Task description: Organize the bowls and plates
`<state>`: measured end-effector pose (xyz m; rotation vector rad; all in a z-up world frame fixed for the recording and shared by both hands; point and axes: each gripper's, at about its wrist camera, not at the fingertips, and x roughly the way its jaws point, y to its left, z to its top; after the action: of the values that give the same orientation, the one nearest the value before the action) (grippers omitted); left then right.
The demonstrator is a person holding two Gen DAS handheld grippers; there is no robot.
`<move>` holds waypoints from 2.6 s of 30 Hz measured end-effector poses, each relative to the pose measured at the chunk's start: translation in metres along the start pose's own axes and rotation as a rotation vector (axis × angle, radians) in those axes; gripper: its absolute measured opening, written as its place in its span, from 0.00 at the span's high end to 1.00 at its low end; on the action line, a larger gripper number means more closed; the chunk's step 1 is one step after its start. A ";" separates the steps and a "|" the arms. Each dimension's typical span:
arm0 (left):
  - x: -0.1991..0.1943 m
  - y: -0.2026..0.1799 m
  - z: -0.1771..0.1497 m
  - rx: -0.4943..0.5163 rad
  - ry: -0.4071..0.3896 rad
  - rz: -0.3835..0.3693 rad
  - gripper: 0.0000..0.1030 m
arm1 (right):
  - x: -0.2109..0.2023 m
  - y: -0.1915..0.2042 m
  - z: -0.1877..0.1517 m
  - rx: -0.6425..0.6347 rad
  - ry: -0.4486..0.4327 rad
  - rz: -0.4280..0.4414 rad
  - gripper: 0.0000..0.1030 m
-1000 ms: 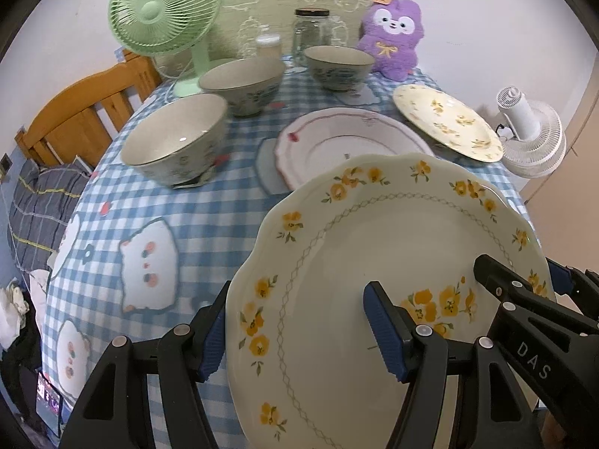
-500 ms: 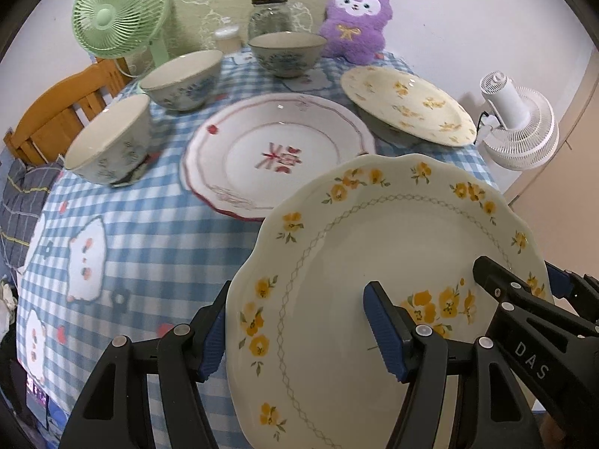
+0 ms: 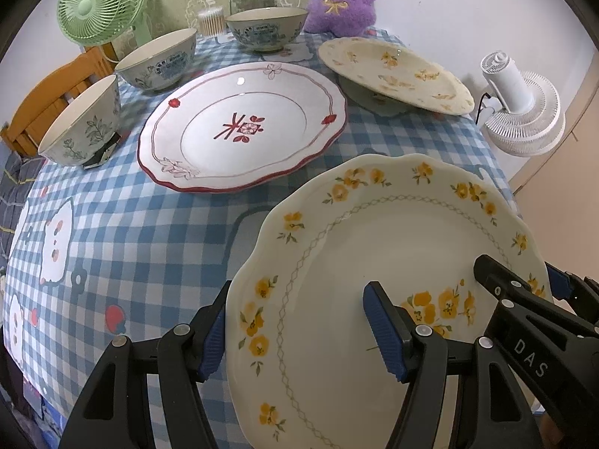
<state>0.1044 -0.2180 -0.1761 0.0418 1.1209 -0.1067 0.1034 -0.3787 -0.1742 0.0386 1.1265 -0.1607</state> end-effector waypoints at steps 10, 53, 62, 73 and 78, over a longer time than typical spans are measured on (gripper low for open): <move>0.002 0.001 0.001 0.000 -0.018 0.019 0.33 | 0.004 0.003 0.001 -0.008 -0.002 0.020 0.37; -0.120 0.026 0.056 -0.002 -0.253 -0.017 0.06 | -0.146 0.004 0.061 0.018 -0.263 0.024 0.21; -0.126 0.022 0.083 0.022 -0.292 -0.034 0.06 | -0.154 0.001 0.089 0.040 -0.306 0.035 0.20; -0.109 -0.003 0.131 -0.014 -0.289 -0.021 0.05 | -0.130 -0.007 0.152 -0.028 -0.325 0.079 0.20; -0.093 -0.014 0.156 -0.045 -0.285 0.001 0.05 | -0.105 -0.016 0.182 -0.045 -0.308 0.104 0.20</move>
<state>0.2026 -0.2393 -0.0242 -0.0130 0.8382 -0.0838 0.2203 -0.4031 -0.0004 0.0312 0.8181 -0.0458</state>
